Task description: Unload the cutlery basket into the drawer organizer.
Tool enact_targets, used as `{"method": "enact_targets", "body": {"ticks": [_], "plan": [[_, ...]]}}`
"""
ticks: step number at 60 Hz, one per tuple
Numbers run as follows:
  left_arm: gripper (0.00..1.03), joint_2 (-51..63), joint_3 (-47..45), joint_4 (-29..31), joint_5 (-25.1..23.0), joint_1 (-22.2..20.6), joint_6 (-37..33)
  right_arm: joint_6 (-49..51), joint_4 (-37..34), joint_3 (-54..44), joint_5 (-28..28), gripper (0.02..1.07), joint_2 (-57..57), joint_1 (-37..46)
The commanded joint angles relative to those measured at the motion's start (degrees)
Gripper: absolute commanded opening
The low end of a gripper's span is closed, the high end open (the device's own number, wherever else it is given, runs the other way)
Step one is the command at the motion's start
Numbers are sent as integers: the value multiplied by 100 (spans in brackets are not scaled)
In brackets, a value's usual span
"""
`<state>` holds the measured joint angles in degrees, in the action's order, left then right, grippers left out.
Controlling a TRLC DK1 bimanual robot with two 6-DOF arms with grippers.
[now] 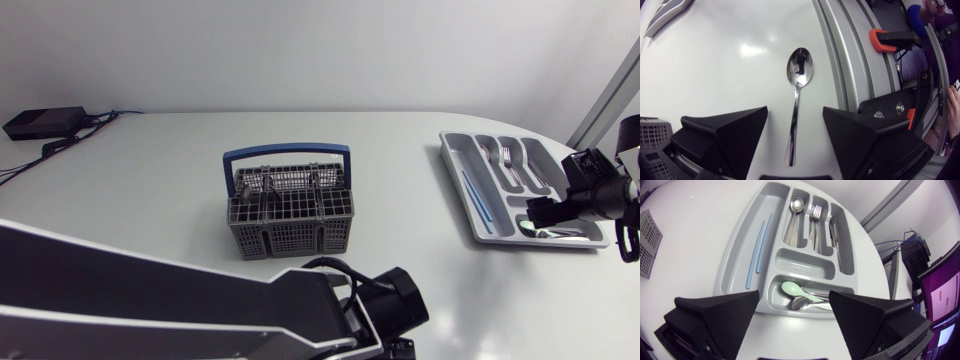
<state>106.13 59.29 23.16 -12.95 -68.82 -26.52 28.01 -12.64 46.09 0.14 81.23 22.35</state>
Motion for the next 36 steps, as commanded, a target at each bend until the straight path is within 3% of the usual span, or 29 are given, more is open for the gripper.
{"method": "enact_targets", "body": {"ticks": [1, 16, 36], "plan": [[66, 180, 197, 75, 47, -44, 147, -164, -80, -144, -14, 102, -108, -73], [55, 347, 338, 207, 47, -53, 139, -155, -89, -179, -23, 102, -204, -108], [24, 409, 382, 224, 47, -62, 147, -155, -168, -293, -14, 102, -459, -213]]}}
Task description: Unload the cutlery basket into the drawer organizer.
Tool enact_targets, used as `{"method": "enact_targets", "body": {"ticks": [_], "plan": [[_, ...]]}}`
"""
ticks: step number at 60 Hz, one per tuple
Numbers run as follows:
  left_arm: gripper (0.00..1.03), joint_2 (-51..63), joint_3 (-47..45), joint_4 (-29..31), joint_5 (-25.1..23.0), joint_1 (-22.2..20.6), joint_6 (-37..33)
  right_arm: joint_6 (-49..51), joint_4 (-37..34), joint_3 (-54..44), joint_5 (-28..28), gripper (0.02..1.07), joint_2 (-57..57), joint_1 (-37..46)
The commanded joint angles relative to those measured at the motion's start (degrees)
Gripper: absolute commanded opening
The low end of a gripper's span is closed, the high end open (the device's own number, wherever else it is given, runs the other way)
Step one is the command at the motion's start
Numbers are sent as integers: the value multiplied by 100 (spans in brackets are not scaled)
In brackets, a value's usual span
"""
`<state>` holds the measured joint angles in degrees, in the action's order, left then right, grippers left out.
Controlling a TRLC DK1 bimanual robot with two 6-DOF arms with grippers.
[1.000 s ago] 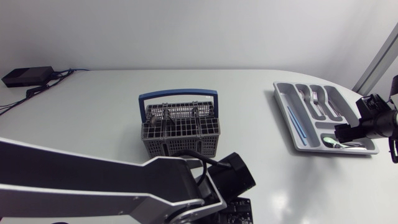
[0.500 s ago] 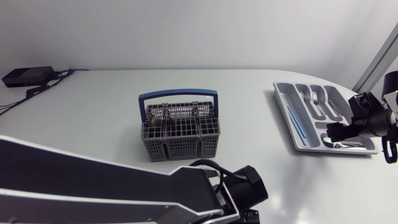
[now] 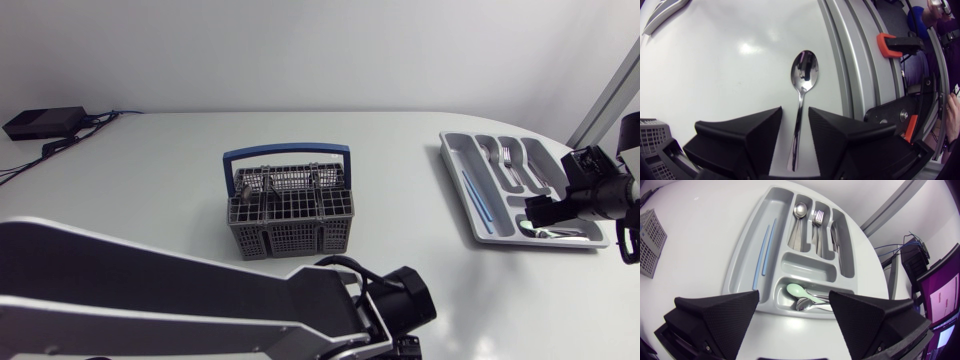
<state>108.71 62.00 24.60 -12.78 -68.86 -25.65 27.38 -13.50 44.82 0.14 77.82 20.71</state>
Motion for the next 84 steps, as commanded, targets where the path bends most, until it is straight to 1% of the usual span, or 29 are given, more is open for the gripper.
{"method": "enact_targets", "body": {"ticks": [1, 12, 19, 45, 58, 71, 80, 84], "plan": [[23, 151, 120, 80, 29, -57, 60, -92, -83, -166, -14, 102, -127, -58], [7, 169, 137, 159, 21, -75, 60, -92, -109, -228, -14, 102, -232, -129], [4, 212, 137, 194, 21, -84, 51, -92, -144, -316, -14, 102, -329, -216], [3, 248, 164, 379, -6, -40, 42, -101, -92, -553, 3, 102, -478, -348], [3, 10, 172, 423, 3, 206, 16, -101, -83, -702, 3, 102, -558, -454], [3, -341, 269, 414, -23, 602, 51, -118, -83, -817, 39, 102, -751, -577], [3, -491, 339, 361, -287, 822, 130, -189, -188, -887, 267, 102, -874, -691], [3, -543, 366, 291, -384, 909, 201, -250, -303, -922, 452, 102, -953, -726]]}}
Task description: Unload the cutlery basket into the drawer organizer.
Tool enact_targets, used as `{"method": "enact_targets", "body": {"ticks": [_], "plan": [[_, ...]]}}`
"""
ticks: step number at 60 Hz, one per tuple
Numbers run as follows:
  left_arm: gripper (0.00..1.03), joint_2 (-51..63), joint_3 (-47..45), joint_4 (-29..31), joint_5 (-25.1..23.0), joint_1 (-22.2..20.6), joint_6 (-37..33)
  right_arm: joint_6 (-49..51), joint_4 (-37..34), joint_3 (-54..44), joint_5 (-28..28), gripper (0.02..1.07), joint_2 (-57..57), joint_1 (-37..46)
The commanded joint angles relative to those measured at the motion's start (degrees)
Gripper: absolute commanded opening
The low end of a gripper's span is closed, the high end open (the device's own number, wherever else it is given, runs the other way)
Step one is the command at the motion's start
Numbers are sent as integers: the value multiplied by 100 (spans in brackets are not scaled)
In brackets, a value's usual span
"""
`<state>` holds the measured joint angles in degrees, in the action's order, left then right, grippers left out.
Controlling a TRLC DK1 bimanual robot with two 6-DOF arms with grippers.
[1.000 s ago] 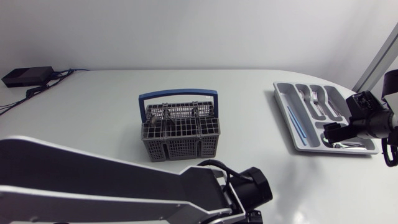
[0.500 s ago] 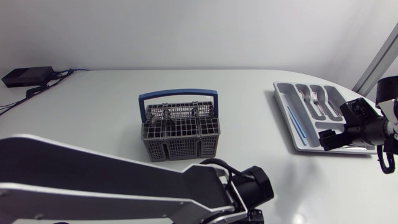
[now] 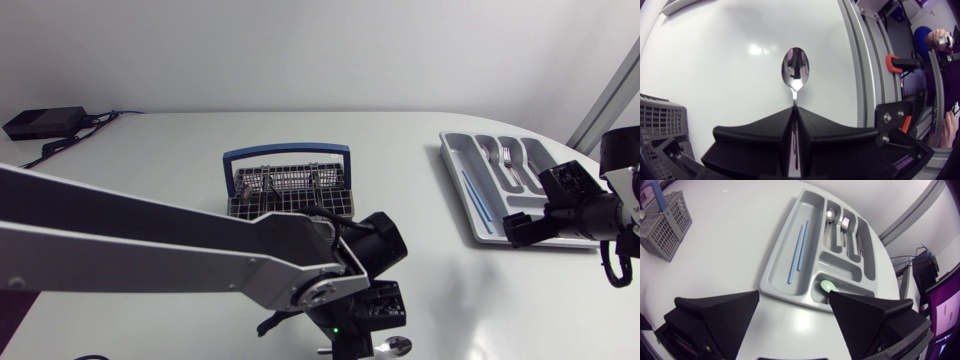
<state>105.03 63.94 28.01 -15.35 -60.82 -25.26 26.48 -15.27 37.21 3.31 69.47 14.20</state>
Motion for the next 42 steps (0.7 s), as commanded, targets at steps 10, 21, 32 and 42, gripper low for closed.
{"method": "enact_targets", "body": {"ticks": [10, 21, 32, 42], "plan": [[3, -299, 312, -235, -293, 404, 425, -257, -556, -170, 908, 102, -224, -136], [3, -414, 400, -674, -363, 676, 873, -372, -943, -135, 1761, 102, -373, -101], [3, -537, 444, -1078, -407, 879, 1286, -398, -1233, -100, 2464, 102, -426, 13], [3, -537, 619, -1333, -407, 966, 1550, -424, -1488, -118, 2982, 102, -505, 13]]}}
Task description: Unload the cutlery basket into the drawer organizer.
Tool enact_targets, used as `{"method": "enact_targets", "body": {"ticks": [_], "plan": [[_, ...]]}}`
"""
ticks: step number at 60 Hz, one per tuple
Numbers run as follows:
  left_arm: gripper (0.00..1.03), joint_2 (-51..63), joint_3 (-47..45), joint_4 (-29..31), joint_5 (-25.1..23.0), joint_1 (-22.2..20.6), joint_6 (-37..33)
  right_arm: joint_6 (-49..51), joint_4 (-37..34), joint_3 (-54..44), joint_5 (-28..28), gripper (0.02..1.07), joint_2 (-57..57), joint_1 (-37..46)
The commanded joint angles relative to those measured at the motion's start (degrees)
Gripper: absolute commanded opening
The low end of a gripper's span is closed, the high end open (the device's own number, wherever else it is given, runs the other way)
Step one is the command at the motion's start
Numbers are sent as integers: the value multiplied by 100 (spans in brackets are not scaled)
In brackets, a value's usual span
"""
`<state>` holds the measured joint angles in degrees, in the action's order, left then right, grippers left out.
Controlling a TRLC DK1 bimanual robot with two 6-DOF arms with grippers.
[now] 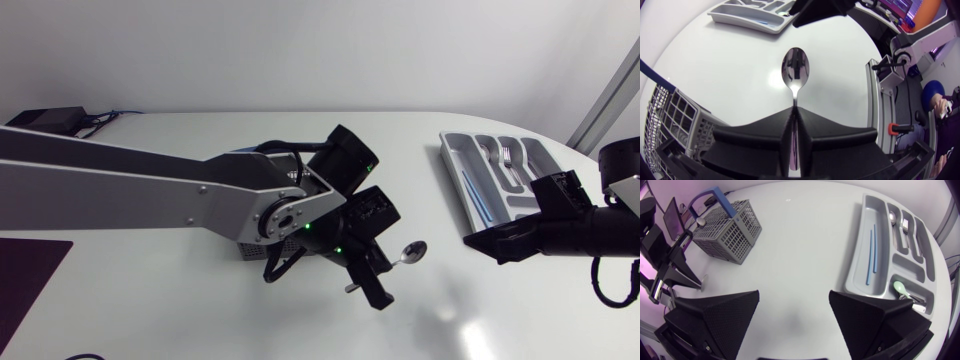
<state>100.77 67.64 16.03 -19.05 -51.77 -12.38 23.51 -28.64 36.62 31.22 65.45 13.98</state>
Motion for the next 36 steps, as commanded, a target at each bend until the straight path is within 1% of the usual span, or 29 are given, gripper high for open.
{"method": "enact_targets", "body": {"ticks": [1, 8, 16, 26, 31, 36], "plan": [[3, -110, 259, -171, -38, 70, 289, -127, -159, -59, 226, 102, -111, 44], [3, -102, 320, -575, -38, 167, 579, -136, -379, -23, 604, 102, -173, 26], [3, 4, 593, -812, -38, 352, 869, -136, -607, 126, 938, 102, -173, -44], [3, 127, 733, -1304, -29, 378, 1194, -268, -642, 223, 1211, 101, -138, -220], [3, 180, 856, -1383, -38, 387, 1379, -400, -572, 267, 1360, 97, -85, -308], [3, 241, 1015, -1445, -38, 369, 1546, -567, -519, 381, 1422, 97, -6, -501]]}}
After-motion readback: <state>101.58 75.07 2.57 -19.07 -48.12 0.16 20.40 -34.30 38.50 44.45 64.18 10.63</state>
